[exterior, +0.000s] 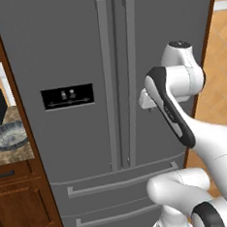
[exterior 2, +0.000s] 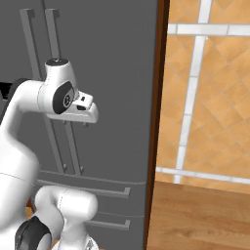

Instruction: Grab a lemon wedge from the fridge and one ice cube from the ice bowl, and put them in the glass of lemonade.

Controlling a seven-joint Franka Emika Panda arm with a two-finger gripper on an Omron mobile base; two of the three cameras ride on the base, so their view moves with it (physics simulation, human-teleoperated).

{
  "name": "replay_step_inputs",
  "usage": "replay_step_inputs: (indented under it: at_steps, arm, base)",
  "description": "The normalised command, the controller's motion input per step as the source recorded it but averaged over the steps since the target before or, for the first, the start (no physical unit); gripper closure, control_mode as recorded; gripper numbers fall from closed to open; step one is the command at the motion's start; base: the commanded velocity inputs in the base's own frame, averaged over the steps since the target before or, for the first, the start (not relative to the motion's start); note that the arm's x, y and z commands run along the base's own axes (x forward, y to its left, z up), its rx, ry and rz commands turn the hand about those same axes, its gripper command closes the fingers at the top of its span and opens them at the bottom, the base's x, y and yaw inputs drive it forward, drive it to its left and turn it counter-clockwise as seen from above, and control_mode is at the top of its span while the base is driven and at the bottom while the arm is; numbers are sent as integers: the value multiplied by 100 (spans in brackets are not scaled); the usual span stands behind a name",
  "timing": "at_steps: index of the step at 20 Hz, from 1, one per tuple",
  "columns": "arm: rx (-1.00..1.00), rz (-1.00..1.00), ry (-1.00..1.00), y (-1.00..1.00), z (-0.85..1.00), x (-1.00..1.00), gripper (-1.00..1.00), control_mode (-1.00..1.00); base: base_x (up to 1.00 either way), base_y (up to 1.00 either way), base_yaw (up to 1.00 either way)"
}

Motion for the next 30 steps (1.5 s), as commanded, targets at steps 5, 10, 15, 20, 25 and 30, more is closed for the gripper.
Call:
replay_step_inputs:
  at_steps: [5,10,15,20,25,30]
  arm:
    - [0,0,0,4,-41,-28,-100,-100]
    - [0,-1,0,9,-37,-4,-100,-100]
    - [1,0,0,0,-3,-2,-100,-100]
    - [0,0,0,0,0,0,-100,100]
    - [0,0,0,0,0,0,-100,100]
    - [0,0,0,0,0,0,-100,100]
  base:
    - [0,0,0]
    - [0,0,0]
    - [0,0,0]
    - [-24,32,0]
    - [-2,52,0]
    - [-46,10,0]
